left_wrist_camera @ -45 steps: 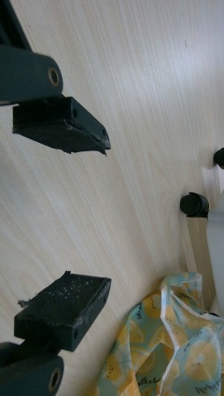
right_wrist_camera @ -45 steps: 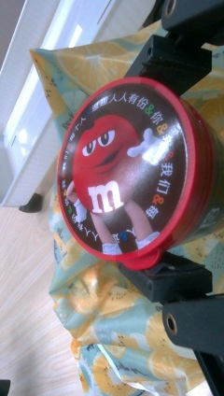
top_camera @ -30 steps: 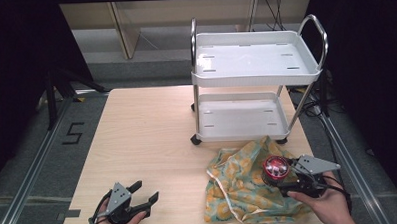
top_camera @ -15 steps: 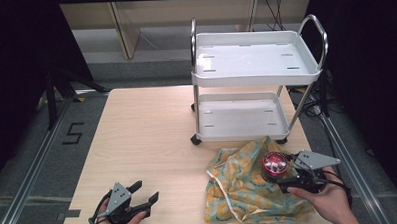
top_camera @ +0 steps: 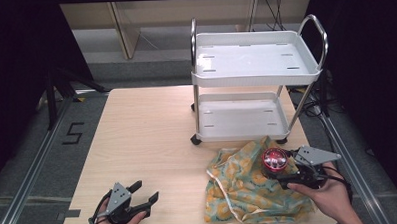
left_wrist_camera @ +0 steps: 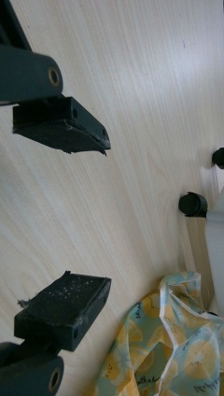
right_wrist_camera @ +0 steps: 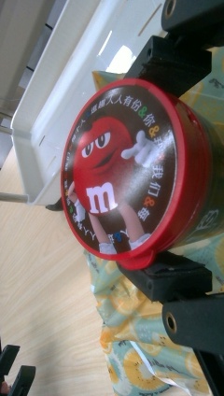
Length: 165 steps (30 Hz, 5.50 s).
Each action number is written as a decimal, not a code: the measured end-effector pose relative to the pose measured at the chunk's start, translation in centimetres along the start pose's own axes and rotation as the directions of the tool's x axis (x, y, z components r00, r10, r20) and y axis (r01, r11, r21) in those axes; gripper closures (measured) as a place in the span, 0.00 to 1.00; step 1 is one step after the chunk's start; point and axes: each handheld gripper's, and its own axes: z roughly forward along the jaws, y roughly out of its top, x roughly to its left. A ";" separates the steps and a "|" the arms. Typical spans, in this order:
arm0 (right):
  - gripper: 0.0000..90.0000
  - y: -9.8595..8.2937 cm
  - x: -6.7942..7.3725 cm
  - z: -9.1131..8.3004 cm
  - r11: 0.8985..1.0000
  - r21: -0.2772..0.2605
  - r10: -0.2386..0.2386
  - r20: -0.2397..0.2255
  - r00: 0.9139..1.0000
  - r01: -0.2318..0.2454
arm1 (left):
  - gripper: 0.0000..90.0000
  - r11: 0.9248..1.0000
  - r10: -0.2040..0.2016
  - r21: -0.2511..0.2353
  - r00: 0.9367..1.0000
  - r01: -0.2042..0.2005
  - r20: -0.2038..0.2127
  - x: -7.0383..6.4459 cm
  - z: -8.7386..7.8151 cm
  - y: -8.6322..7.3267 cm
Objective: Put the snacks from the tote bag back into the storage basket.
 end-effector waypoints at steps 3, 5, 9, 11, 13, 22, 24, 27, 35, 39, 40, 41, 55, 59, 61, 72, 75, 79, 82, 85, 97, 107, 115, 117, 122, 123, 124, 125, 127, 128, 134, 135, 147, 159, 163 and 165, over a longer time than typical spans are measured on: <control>0.29 0.3 -0.3 -0.1 1.000 0.008 -0.017 -0.007 1.000 0.017 | 0.31 1.000 -0.007 -0.006 1.000 0.007 0.002 0.0 0.0 0.0; 0.29 0.5 -0.3 -0.1 1.000 0.008 -0.018 -0.003 1.000 0.018 | 0.31 1.000 -0.007 -0.006 1.000 0.007 0.000 0.0 0.0 0.0; 0.29 0.9 -0.3 0.1 1.000 0.004 -0.024 -0.004 1.000 0.024 | 0.31 1.000 -0.004 -0.005 1.000 0.004 0.002 0.0 0.0 0.0; 0.29 1.1 -0.4 0.1 0.999 0.008 -0.031 -0.004 1.000 0.031 | 0.31 1.000 -0.003 -0.005 1.000 0.003 0.002 0.0 0.0 0.0; 0.29 1.3 -0.5 0.3 0.999 0.007 -0.039 -0.013 0.999 0.039 | 0.31 1.000 -0.004 -0.006 1.000 0.004 0.003 0.0 0.0 0.0; 0.29 1.7 -0.5 0.5 1.000 0.006 -0.030 -0.010 1.000 0.030 | 0.31 1.000 0.002 -0.002 1.000 -0.002 0.002 0.0 0.0 0.0; 0.29 1.8 -0.6 0.6 0.999 0.006 -0.040 -0.013 0.999 0.040 | 0.31 1.000 0.002 -0.002 1.000 -0.002 0.003 0.0 0.0 0.0; 0.29 2.0 -0.7 0.6 0.999 -0.002 -0.051 -0.005 0.999 0.051 | 0.31 1.000 0.004 -0.004 1.000 -0.004 0.002 0.0 0.0 0.0; 0.29 2.4 -0.7 0.9 0.999 -0.010 -0.032 -0.007 0.999 0.032 | 0.31 1.000 -0.008 -0.020 1.000 0.008 0.008 0.0 0.1 0.0; 0.29 2.7 -0.9 1.0 0.999 -0.005 -0.053 -0.018 0.998 0.053 | 0.31 1.000 -0.011 -0.021 1.000 0.011 0.010 -0.1 0.1 0.0; 0.29 2.7 -0.8 1.1 0.999 -0.010 -0.040 -0.010 0.999 0.040 | 0.31 1.000 -0.011 -0.021 1.000 0.012 0.010 -0.1 0.1 0.0; 0.29 2.8 -0.9 1.1 0.999 -0.013 -0.047 -0.007 0.999 0.047 | 0.31 1.000 -0.011 -0.021 1.000 0.011 0.010 -0.1 0.1 0.0; 0.29 3.4 -1.2 1.5 0.998 -0.007 -0.062 -0.031 0.998 0.062 | 0.31 1.000 -0.009 -0.020 1.000 0.009 0.009 0.0 0.1 0.0; 0.29 3.4 -1.1 1.8 0.998 -0.019 -0.057 -0.027 0.998 0.056 | 0.31 1.000 0.001 -0.010 1.000 -0.001 0.009 0.0 0.0 0.0; 0.29 3.5 -1.0 1.8 0.999 -0.016 -0.043 -0.026 0.999 0.043 | 0.31 1.000 -0.010 -0.021 1.000 0.010 0.010 0.0 0.1 0.0; 0.29 4.1 -1.4 2.2 0.997 -0.025 -0.078 -0.020 0.997 0.077 | 0.31 1.000 0.001 -0.011 1.000 -0.001 0.008 0.1 0.0 0.0; 0.29 4.3 -1.4 2.3 0.998 -0.019 -0.066 -0.035 0.997 0.065 | 0.31 1.000 0.001 -0.015 1.000 -0.001 0.009 0.1 0.0 0.0; 0.29 4.6 -1.5 2.6 0.997 -0.024 -0.080 -0.037 0.996 0.079 | 0.31 1.000 0.000 -0.015 1.000 0.000 0.009 0.1 0.0 0.0; 0.29 4.8 -1.5 2.6 0.996 -0.021 -0.084 -0.030 0.996 0.084 | 0.31 1.000 -0.002 -0.015 1.000 0.002 0.008 0.1 0.0 0.0; 0.29 4.9 -1.5 2.8 0.997 -0.017 -0.081 -0.042 0.996 0.080 | 0.31 1.000 -0.002 -0.015 1.000 0.003 0.008 0.1 0.0 0.0; 0.29 5.3 -1.6 3.6 0.996 -0.027 -0.081 -0.042 0.996 0.080 | 0.31 1.000 -0.003 -0.011 1.000 0.003 0.009 0.1 0.0 0.0; 0.29 5.7 -1.6 4.2 0.995 -0.030 -0.095 -0.040 0.995 0.094 | 0.31 1.000 -0.004 -0.014 1.000 0.004 0.007 0.1 0.0 0.0; 0.29 6.0 -1.7 4.5 0.996 -0.018 -0.087 -0.061 0.994 0.086 | 0.31 1.000 -0.003 -0.009 1.000 0.003 0.002 0.1 -0.1 0.0; 0.29 6.1 -1.8 4.6 0.995 -0.025 -0.095 -0.055 0.994 0.094 | 0.31 1.000 -0.004 -0.013 1.000 0.004 0.008 0.2 0.0 0.0; 0.29 6.2 -1.8 4.8 0.996 -0.022 -0.093 -0.060 0.994 0.092 | 0.31 1.000 -0.003 -0.011 1.000 0.003 0.006 0.2 -0.1 0.0; 0.29 6.2 -1.7 4.8 0.997 -0.021 -0.080 -0.059 0.995 0.079 | 0.31 1.000 -0.003 -0.013 1.000 0.003 0.008 0.2 -0.1 0.0; 0.29 6.2 -1.6 4.9 0.996 -0.030 -0.081 -0.054 0.995 0.080 | 0.31 1.000 -0.002 -0.012 1.000 0.003 0.005 0.1 -0.1 0.0; 0.29 6.3 -1.7 5.0 0.996 -0.030 -0.082 -0.058 0.995 0.080 | 0.31 1.000 -0.002 -0.014 1.000 0.002 0.004 0.2 -0.1 0.0; 0.29 6.3 -1.6 5.0 0.997 -0.025 -0.073 -0.055 0.996 0.071 | 0.31 1.000 -0.001 -0.015 1.000 0.001 0.008 0.2 -0.1 0.0; 0.29 6.4 -1.7 5.1 0.996 -0.027 -0.084 -0.053 0.995 0.083 | 0.31 1.000 -0.001 -0.013 1.000 0.001 0.006 0.2 -0.1 0.0; 0.29 6.5 -1.8 5.4 0.995 -0.026 -0.093 -0.066 0.994 0.091 | 0.31 1.000 -0.009 -0.027 1.000 0.009 0.010 0.1 0.0 0.0; 0.29 6.5 -1.7 5.5 0.995 -0.032 -0.094 -0.061 0.994 0.092 | 0.31 1.000 0.004 -0.018 1.000 -0.004 0.005 0.2 -0.1 0.1; 0.29 6.7 -1.7 5.9 0.996 -0.016 -0.084 -0.071 0.994 0.083 | 0.31 0.999 -0.012 -0.037 1.000 0.012 0.008 0.2 -0.1 0.1; 0.29 7.1 -1.7 6.5 0.996 -0.027 -0.089 -0.072 0.993 0.087 | 0.31 0.999 -0.011 -0.034 1.000 0.011 0.003 0.2 -0.1 0.1; 0.29 7.3 -1.7 6.7 0.996 -0.029 -0.081 -0.075 0.994 0.079 | 0.31 1.000 -0.003 -0.025 1.000 0.003 -0.003 0.3 -0.2 0.1; 0.29 7.3 -1.7 6.9 0.995 -0.037 -0.090 -0.068 0.994 0.087 | 0.31 1.000 -0.003 -0.026 1.000 0.003 -0.003 0.3 -0.2 0.1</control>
